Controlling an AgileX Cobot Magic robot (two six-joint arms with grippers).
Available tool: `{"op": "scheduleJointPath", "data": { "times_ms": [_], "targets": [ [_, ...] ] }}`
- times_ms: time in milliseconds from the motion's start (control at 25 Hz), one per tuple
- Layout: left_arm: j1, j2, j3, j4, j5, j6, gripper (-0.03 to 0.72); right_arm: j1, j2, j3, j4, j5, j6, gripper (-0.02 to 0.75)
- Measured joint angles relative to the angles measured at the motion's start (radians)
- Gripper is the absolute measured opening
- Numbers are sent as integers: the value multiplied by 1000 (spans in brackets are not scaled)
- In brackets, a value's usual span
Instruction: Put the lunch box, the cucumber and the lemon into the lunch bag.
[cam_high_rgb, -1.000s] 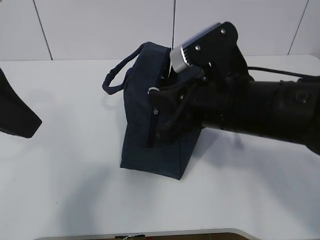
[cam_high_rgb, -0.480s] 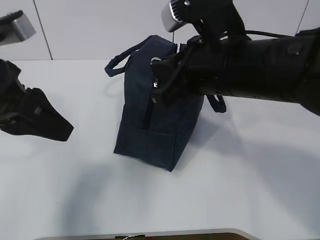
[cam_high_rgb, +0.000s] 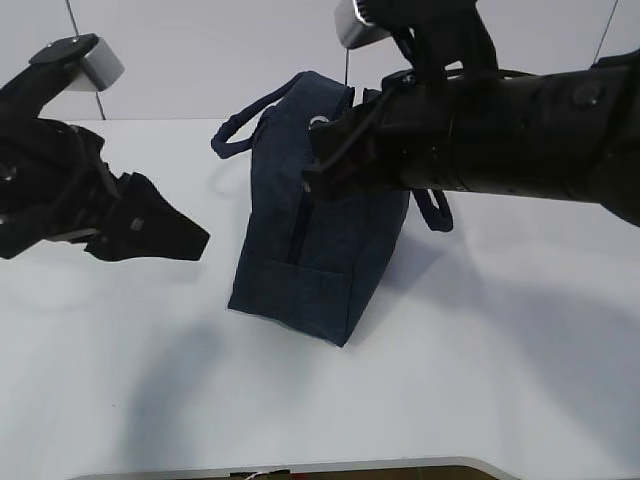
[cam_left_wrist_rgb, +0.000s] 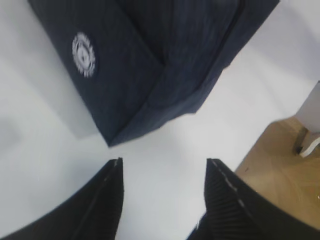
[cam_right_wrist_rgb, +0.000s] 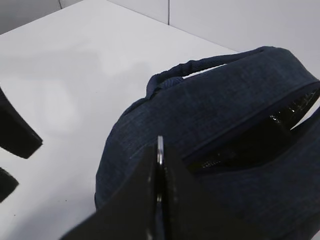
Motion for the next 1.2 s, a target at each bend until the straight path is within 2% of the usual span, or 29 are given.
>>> {"op": "scheduleJointPath", "data": {
  "times_ms": [520,920,1040,1200],
  "targets": [
    [-2,163,0,-388,-47,448,392,0,0,0,0,2,27,5],
    [-2,240,0,-592,-73,674,367,0,0,0,0,2,31,5],
    [-2,252,0,-633,-80,711,299,0,0,-2,0,4,32,5],
    [-2,259,0,-645,-78,726,79,0,0,-12,0,8,36,5]
  ]
}}
